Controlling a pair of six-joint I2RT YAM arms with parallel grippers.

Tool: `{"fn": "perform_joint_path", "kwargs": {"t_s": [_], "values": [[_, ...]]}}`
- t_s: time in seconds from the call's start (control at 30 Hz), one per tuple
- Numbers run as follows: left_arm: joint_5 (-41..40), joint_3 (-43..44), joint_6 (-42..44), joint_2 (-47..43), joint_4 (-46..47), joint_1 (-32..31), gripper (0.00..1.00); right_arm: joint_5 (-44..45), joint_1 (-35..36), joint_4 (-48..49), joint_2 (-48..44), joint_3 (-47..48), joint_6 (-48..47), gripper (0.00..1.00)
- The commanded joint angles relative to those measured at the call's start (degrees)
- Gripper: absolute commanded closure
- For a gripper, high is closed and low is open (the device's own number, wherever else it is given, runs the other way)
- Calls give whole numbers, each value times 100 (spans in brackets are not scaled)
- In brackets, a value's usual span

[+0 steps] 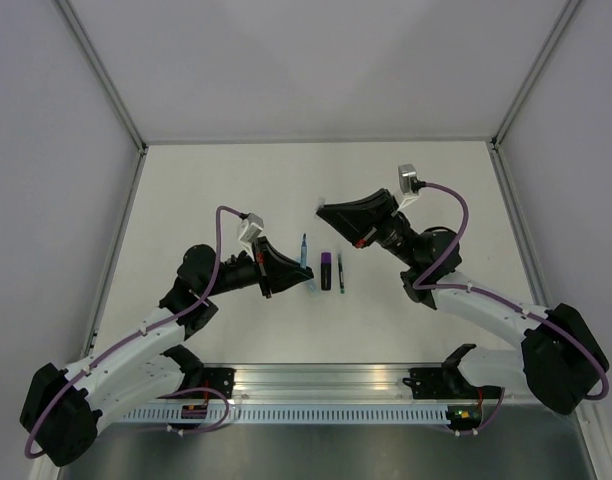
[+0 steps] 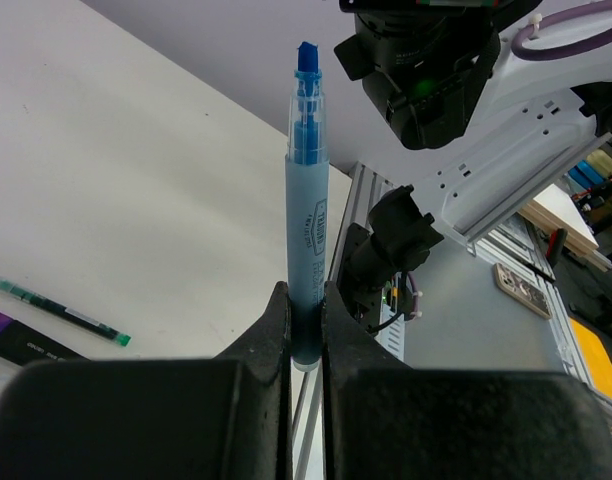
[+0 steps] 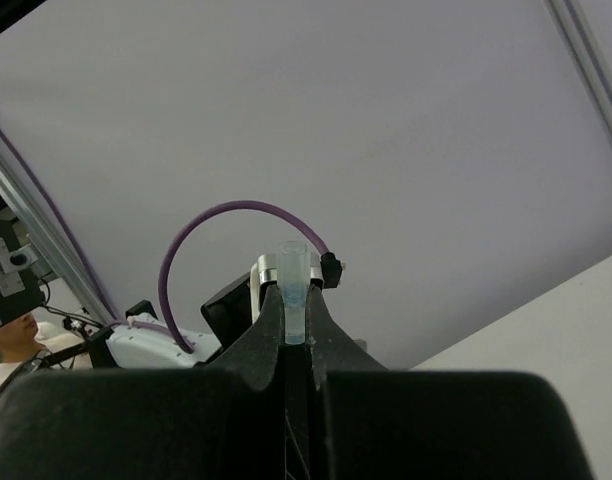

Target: Insert the pens into the pen caps

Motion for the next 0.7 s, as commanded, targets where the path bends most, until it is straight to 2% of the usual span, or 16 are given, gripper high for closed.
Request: {"fn": "perform_joint_path", "kwargs": {"t_s": [0.0, 0.67], "values": [[160, 222, 39, -36, 304, -25, 98, 85, 194, 537, 99, -41, -27, 100], [159, 222, 65, -98, 269, -25, 98, -126, 405, 545, 486, -32, -423, 100]]}}
